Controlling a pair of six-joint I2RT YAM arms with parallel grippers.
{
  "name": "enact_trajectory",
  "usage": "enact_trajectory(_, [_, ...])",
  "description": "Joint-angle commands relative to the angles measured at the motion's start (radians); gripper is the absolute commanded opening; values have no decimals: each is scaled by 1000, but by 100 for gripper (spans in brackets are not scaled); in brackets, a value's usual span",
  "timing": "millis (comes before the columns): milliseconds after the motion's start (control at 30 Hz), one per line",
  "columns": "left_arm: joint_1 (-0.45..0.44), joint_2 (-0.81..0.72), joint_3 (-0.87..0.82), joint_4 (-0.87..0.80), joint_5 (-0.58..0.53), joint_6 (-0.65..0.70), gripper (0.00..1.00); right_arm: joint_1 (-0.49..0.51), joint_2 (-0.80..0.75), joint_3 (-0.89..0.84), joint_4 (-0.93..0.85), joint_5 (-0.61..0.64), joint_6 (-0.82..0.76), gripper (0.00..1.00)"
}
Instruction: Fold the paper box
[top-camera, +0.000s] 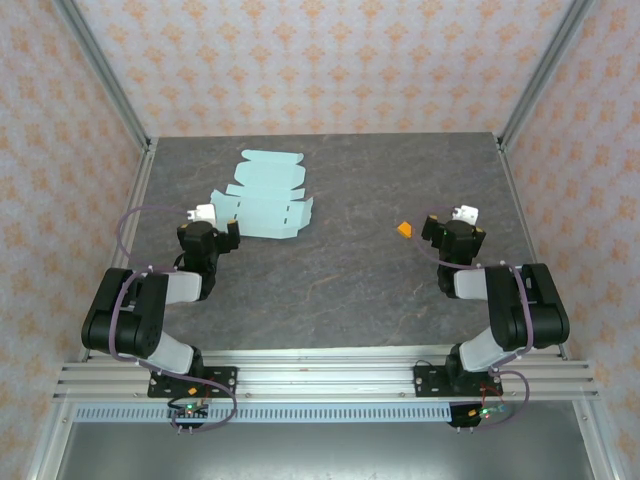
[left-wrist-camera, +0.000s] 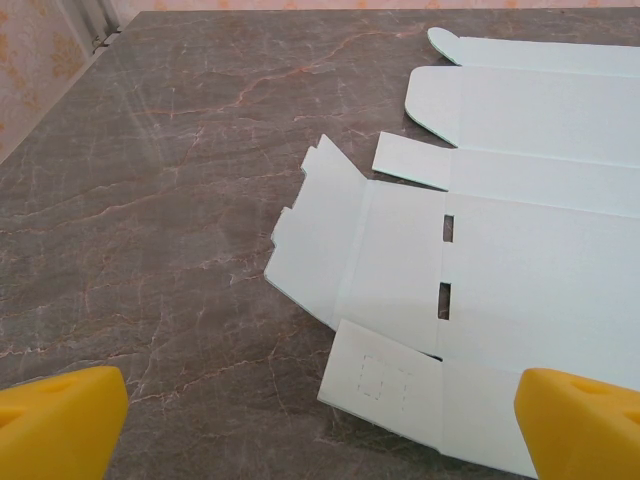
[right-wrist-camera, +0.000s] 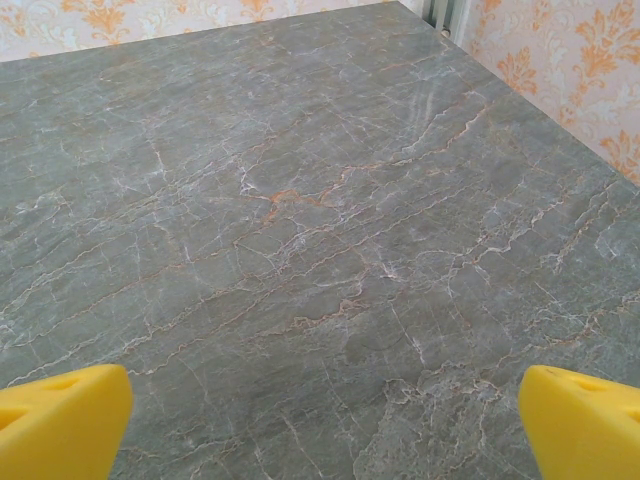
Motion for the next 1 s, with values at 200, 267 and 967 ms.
enact_trajectory(200, [6, -6, 22, 13, 1, 14, 100, -2, -6, 10, 0, -8, 16, 99])
enact_trajectory(267, [6, -6, 22, 13, 1, 13, 100, -2, -5, 10, 0, -7, 16, 99])
enact_trajectory(967, [10, -401, 304, -867, -126, -481, 100, 6, -594, 147, -681, 61, 522, 97])
